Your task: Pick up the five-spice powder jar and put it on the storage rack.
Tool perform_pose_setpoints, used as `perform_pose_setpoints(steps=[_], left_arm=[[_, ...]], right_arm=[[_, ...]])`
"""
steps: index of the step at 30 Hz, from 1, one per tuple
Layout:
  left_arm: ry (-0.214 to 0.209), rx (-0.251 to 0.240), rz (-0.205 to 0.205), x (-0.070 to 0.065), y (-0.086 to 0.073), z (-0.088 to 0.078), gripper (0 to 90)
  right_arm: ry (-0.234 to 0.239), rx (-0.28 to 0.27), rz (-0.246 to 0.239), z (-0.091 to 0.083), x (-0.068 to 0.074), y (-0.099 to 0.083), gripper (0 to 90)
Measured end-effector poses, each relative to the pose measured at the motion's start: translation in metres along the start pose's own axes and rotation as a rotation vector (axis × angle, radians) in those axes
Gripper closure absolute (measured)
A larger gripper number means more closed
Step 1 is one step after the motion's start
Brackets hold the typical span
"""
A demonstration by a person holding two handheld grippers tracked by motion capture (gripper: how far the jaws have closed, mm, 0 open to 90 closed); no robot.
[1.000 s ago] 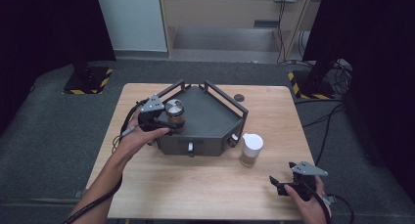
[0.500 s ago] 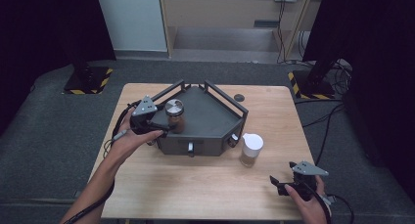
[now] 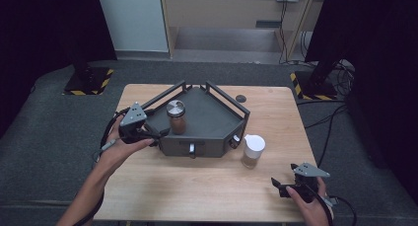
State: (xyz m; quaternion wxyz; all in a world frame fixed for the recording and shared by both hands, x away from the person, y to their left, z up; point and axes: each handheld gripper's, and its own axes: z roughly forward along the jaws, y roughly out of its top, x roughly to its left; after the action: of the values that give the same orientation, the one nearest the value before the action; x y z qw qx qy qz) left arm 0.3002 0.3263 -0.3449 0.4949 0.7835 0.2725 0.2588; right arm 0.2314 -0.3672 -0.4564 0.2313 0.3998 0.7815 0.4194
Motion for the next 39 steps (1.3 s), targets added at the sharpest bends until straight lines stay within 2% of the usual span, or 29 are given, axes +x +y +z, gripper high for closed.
perform_pose_setpoints(steps=[9, 17, 22, 25, 30, 39], left_arm=[[0.008, -0.007, 0.009, -0.015, -0.008, -0.008, 10.2], [-0.003, -0.026, -0.014, -0.028, -0.024, -0.010, 9.7], [0.016, -0.046, -0.035, -0.039, -0.038, -0.011, 7.7], [0.027, -0.041, -0.033, -0.045, -0.045, -0.012, 7.1], [0.023, -0.040, -0.046, -0.052, -0.057, -0.012, 6.3], [0.030, -0.006, -0.061, -0.064, -0.077, -0.010, 5.6]], right_arm=[[0.003, 0.003, 0.001, 0.001, 0.000, 0.000, 3.5], [0.004, 0.004, 0.003, 0.001, 0.000, 0.000, 3.5], [0.005, 0.001, 0.001, 0.001, 0.000, 0.000, 3.5], [0.004, 0.002, 0.003, 0.001, 0.000, 0.000, 3.5], [0.009, 0.003, -0.002, 0.001, 0.001, 0.001, 3.5], [0.009, 0.000, 0.001, 0.001, 0.002, 0.001, 3.5]])
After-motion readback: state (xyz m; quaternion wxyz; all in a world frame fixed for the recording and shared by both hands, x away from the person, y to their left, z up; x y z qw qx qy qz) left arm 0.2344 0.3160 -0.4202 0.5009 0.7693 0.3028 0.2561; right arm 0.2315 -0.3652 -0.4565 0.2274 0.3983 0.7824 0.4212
